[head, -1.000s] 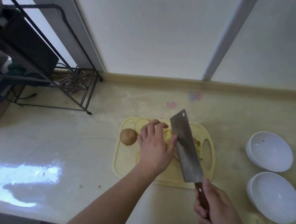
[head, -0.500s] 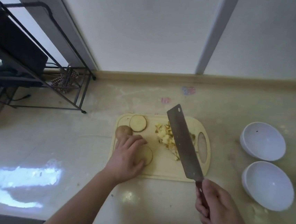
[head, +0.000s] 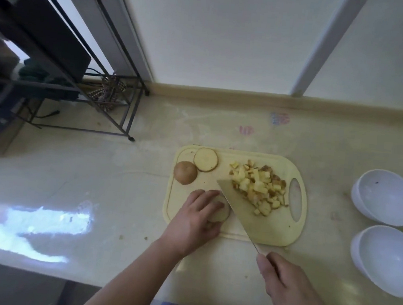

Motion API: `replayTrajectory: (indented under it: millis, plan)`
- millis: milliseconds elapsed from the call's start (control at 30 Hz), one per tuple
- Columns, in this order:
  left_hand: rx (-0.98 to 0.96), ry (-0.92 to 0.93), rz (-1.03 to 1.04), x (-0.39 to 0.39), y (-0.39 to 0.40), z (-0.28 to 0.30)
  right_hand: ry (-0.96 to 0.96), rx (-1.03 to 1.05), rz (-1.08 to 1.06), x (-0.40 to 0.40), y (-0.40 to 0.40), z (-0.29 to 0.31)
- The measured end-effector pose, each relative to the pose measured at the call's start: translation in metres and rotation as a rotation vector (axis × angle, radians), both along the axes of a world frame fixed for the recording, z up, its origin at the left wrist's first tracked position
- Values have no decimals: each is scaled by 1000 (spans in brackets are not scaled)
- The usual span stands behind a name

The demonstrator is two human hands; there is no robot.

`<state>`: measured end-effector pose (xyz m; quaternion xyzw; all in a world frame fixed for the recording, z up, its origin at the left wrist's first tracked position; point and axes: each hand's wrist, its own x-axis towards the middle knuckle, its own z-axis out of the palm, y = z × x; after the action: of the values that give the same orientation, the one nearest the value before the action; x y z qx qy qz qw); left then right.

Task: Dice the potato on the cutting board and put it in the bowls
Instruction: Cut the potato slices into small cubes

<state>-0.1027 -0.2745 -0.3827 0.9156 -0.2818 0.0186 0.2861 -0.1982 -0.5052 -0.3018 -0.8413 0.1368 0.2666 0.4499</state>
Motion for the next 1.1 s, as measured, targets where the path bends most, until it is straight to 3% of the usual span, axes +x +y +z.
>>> replayTrajectory:
  millis: [267, 867, 1100]
  plan:
    - [27, -131, -28, -7, -2, -2, -13, 4, -9, 2, -2, 5]
    - [-50, -71, -15, 2, -11, 2, -6, -90, 83, 6, 4, 4]
    - [-21, -86, -17, 0, -8, 1, -55, -92, -14, 3, 2, -1]
